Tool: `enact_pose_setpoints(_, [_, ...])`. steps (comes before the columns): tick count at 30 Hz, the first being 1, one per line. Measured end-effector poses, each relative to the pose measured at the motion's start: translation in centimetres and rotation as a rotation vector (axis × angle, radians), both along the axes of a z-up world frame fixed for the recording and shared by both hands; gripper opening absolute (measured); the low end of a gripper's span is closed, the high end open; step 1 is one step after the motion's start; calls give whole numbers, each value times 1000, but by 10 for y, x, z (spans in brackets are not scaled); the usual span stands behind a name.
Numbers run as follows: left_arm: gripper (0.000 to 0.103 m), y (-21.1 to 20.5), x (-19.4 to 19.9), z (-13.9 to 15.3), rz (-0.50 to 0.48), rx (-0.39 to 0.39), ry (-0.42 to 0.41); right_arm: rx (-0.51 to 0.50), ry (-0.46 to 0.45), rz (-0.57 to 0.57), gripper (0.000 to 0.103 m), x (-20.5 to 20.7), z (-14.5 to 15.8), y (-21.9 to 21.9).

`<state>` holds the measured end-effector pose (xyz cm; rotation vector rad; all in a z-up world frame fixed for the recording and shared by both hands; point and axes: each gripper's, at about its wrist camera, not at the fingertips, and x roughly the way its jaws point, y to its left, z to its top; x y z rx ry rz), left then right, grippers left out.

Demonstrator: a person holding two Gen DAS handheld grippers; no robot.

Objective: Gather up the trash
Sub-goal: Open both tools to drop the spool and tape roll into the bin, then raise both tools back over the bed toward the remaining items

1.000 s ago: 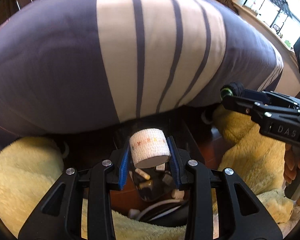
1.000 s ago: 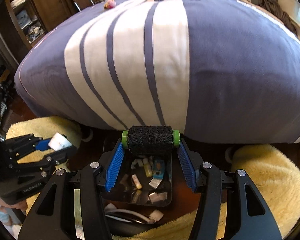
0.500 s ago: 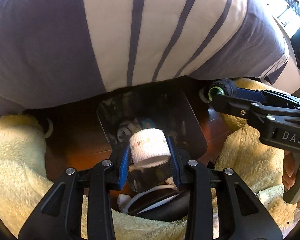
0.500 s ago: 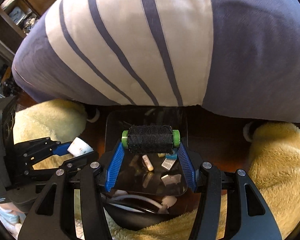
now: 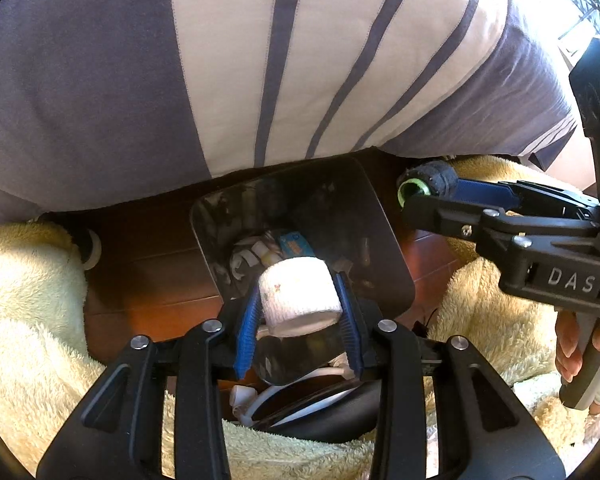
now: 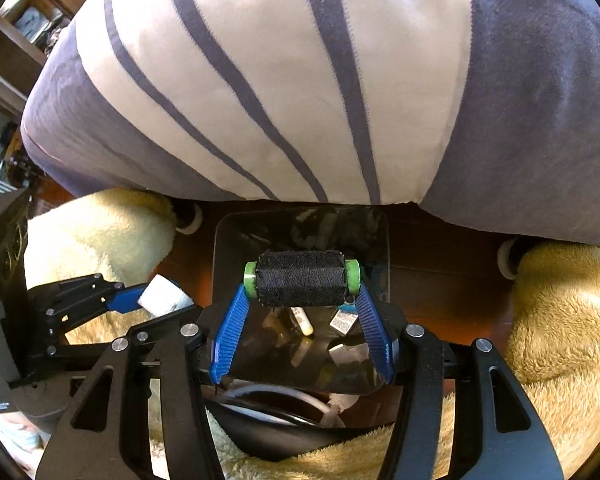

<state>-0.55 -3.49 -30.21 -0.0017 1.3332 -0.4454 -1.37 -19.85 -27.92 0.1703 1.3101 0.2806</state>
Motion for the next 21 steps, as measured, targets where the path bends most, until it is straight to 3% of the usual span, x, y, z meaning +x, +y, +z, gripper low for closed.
enact_pose_setpoints(3, [53, 2, 0, 3, 13, 13, -8, -4, -7, -21, 65, -1, 4, -6])
enact_pose_setpoints(10, [75, 6, -2, 18, 35, 34, -57, -12, -55, -56, 76, -5, 23, -18])
enact_pose_setpoints(13, [81, 9, -5, 30, 42, 37, -92, -23, -82, -65, 84, -9, 31, -20])
enact_pose_setpoints(16, [87, 13, -7, 43, 51, 36, -130, -30, -102, -72, 85, -13, 40, -23])
enact_pose_setpoints(19, [91, 17, -10, 59, 64, 33, -174, -44, -133, -88, 95, -18, 48, -27])
enact_pose_setpoints(21, [92, 20, -12, 70, 69, 31, -202, -46, -148, -93, 95, -21, 53, -29])
